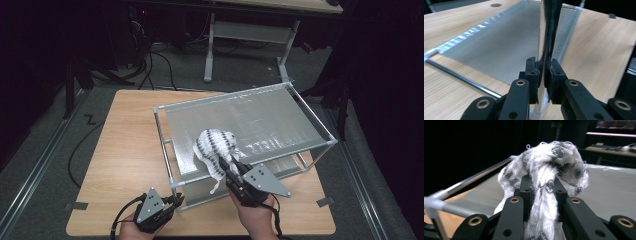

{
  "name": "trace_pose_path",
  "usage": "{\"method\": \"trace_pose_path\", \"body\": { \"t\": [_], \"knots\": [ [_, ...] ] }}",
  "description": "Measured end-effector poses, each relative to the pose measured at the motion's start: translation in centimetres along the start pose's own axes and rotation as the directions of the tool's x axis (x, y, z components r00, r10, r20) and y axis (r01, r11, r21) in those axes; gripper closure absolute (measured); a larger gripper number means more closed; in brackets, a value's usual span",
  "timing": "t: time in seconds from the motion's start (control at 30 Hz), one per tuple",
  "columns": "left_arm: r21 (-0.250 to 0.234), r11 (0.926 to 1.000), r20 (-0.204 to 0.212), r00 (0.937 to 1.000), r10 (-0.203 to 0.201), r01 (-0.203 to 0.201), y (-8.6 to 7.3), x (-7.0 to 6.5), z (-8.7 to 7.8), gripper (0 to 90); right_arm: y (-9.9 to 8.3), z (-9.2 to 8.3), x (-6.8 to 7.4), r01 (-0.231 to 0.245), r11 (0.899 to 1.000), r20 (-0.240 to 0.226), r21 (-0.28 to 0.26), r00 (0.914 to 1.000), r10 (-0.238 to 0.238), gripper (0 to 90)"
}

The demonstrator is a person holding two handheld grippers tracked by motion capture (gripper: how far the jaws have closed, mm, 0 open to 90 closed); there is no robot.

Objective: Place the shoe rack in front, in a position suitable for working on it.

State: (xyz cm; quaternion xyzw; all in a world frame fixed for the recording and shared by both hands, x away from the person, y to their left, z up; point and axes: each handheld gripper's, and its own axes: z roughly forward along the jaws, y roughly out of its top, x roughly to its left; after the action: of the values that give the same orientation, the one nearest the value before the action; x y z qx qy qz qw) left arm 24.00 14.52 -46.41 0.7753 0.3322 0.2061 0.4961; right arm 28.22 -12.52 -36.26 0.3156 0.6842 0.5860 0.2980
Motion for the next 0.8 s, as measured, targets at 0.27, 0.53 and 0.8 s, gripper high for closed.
{"method": "trace_pose_path", "body": {
  "t": [0.27,0.53,0.8],
  "knots": [
    [0.007,0.9999,0.022,0.9996,0.015,-0.015,0.2,-0.8,0.3,80.9,-0.3,1.0,2.8,-0.002,1.0,-0.063,0.011,0.998,0.002,75.4],
    [0.004,0.9998,0.031,0.9993,0.02,-0.02,0.1,-0.9,0.2,80.8,-0.4,2.3,4.0,0.006,0.999,-0.066,0.036,0.9978,-0.003,65.2],
    [0.004,0.9998,0.035,0.9991,0.021,-0.021,0.1,-0.8,0.2,80.8,0.2,1.3,4.2,0.02,1.0,-0.063,-0.004,0.9978,-0.02,47.9]
  ]
}}
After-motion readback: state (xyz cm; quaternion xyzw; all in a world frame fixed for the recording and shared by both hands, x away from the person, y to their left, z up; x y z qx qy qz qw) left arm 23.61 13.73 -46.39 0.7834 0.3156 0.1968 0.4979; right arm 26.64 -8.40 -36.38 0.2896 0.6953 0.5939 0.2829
